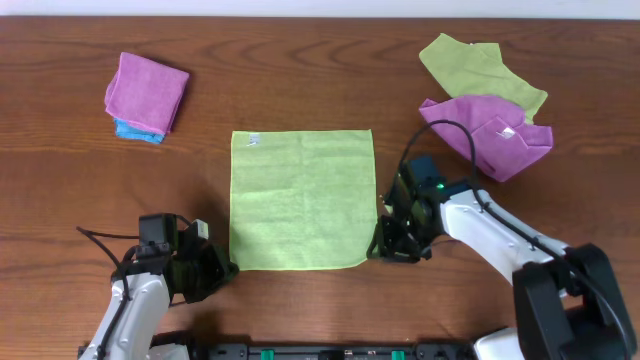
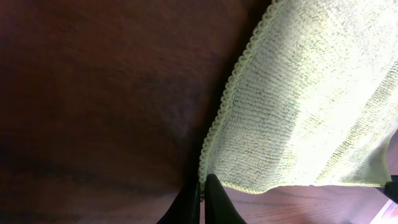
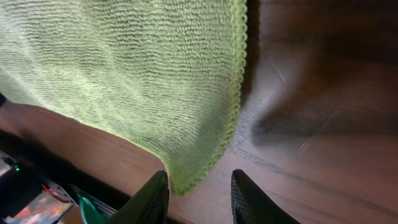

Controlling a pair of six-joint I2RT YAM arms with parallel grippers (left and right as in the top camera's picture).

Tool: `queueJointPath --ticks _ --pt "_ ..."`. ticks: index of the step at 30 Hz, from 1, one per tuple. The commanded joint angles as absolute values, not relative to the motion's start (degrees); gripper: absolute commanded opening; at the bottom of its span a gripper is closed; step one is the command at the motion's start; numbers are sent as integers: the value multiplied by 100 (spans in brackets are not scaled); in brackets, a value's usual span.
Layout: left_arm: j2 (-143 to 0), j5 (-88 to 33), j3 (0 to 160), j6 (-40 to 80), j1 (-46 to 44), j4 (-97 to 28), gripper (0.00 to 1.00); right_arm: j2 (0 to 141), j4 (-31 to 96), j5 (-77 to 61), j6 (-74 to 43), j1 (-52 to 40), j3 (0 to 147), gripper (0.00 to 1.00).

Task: Fold the cloth
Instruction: 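Grasp the green cloth's near left and right corners with both grippers, then lift the near edge and fold it onto the far edge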

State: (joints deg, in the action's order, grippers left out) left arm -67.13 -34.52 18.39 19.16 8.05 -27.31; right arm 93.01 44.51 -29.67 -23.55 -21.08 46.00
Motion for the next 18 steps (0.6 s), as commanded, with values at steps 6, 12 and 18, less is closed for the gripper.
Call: queueJointPath --ticks 6,12,18 --pt "-6792 -3306 1800 1839 816 -2773 6 9341 4357 -2939 -2484 -2163 4580 2" --pt "-6790 -3579 1852 1839 819 -2759 6 9338 4351 -3072 -2482 -2163 4580 1" --pt "-6657 -4075 2558 1841 819 -2950 6 9312 4377 -3242 -2351 -2141 4840 1"
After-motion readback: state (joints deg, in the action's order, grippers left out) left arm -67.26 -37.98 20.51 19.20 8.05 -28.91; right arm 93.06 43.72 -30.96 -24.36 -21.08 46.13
